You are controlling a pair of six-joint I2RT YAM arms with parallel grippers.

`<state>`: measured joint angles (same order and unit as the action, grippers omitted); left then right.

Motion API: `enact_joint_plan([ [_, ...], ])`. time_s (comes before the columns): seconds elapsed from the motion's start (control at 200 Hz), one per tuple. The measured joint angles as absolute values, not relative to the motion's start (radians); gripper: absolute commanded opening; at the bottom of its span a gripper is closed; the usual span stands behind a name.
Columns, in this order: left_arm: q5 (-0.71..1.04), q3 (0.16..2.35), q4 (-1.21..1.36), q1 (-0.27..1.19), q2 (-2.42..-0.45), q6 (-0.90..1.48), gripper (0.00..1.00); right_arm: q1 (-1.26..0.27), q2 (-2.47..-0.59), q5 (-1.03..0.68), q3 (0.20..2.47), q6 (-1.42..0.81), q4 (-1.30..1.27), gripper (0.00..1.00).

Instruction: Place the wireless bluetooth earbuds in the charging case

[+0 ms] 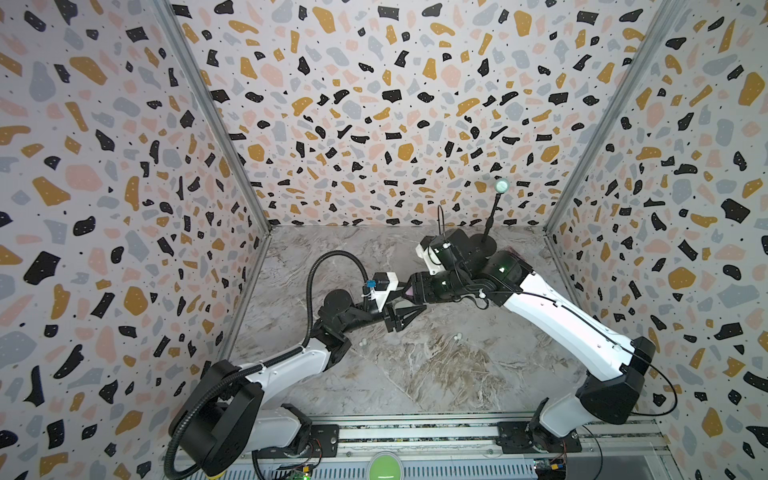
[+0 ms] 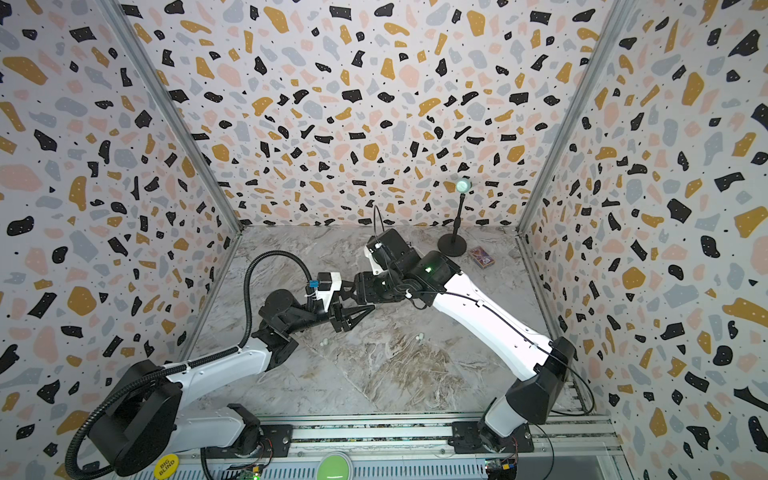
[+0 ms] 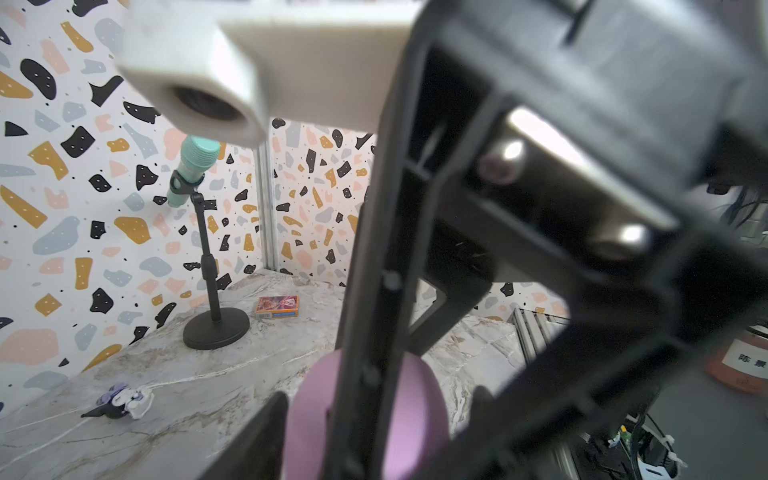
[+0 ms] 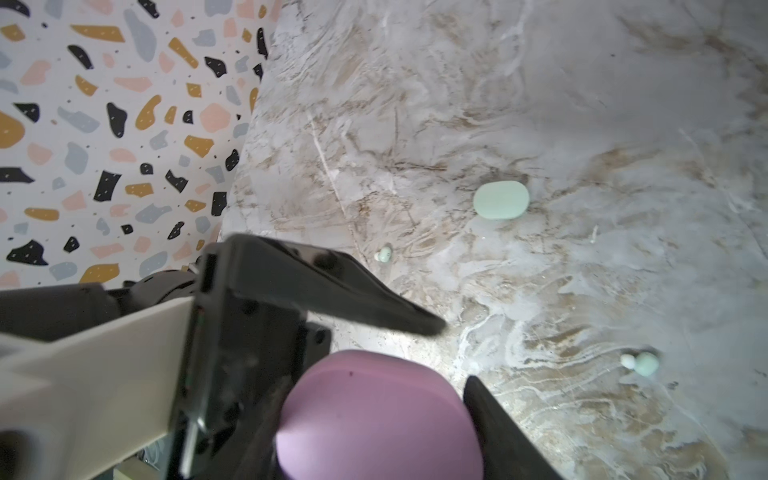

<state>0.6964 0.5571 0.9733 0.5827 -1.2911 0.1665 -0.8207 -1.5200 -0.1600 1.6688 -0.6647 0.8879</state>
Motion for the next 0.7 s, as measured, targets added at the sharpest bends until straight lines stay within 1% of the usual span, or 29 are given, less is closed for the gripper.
enact_joint_plan([
  [0.22, 0.643, 0.559, 0.892, 0.584, -1.303, 0.112, 1.0, -0.632, -1.36, -0.138, 1.455, -0.645, 0.826, 0.55],
  [0.395, 0.587, 0.59, 0.801, 0.584, -1.343, 0.079, 1.0, -0.45, -1.253, -0.105, 1.246, -0.603, 0.773, 0.55],
  [0.561, 0.524, 0.608, 0.747, 0.584, -1.371, 0.063, 1.0, -0.284, -1.235, -0.048, 1.061, -0.559, 0.717, 0.55],
  [0.701, 0.466, 0.666, 0.658, 0.584, -1.406, 0.06, 1.0, -0.181, -1.239, -0.006, 0.941, -0.525, 0.651, 0.55],
])
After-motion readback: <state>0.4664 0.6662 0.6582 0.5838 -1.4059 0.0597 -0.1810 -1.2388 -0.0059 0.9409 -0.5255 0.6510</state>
